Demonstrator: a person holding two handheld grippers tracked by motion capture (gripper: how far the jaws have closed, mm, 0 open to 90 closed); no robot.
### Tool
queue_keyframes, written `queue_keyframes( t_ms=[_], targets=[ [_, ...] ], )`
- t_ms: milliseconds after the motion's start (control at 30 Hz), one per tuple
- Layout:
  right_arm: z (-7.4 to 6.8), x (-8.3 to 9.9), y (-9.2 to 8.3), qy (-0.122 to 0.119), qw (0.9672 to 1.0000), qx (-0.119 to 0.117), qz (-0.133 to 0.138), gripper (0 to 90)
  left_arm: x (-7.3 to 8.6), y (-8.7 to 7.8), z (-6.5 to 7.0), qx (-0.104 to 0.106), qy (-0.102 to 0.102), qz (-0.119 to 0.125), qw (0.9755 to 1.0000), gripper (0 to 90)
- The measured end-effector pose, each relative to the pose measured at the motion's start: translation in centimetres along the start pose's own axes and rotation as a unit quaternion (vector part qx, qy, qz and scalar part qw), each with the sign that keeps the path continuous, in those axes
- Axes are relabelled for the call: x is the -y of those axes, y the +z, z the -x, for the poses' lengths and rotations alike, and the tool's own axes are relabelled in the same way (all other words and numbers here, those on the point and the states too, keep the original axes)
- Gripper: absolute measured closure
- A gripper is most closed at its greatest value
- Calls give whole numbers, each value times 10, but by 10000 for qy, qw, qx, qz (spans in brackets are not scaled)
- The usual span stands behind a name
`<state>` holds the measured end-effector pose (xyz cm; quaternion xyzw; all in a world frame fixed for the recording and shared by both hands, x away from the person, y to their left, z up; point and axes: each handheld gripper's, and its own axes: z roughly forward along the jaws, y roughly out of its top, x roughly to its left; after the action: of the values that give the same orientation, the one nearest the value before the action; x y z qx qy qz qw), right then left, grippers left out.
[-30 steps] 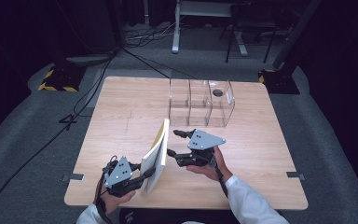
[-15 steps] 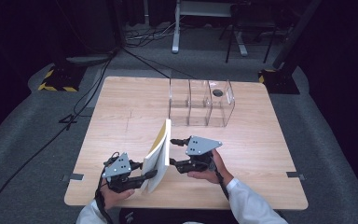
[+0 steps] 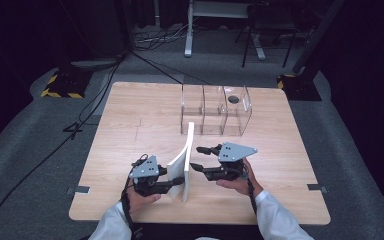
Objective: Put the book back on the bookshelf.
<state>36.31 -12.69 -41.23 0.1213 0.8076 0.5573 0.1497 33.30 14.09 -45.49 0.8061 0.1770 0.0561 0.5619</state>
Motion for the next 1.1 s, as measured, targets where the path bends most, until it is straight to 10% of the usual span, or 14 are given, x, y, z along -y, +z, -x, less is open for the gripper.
queue_keyframes(
  t_ms=[500, 733, 900, 1100],
  targets=[
    [-10, 16, -17, -193, 9996, 189, -46, 380, -7, 3, 18, -120, 376, -344, 9986, 527],
    [-15, 18, -12, -223, 9996, 166, -80, 364, -9, 9, 34, 71, 532, -677, 9963, 280],
    [-14, 18, -10, -206, 9996, 179, -94, 355, -13, 19, 43, -445, 452, -740, 9952, 204],
    [-16, 18, -7, -231, 9995, 214, -78, 353, -9, 36, 48, -1228, 398, -889, 9876, 203]
  ],
)
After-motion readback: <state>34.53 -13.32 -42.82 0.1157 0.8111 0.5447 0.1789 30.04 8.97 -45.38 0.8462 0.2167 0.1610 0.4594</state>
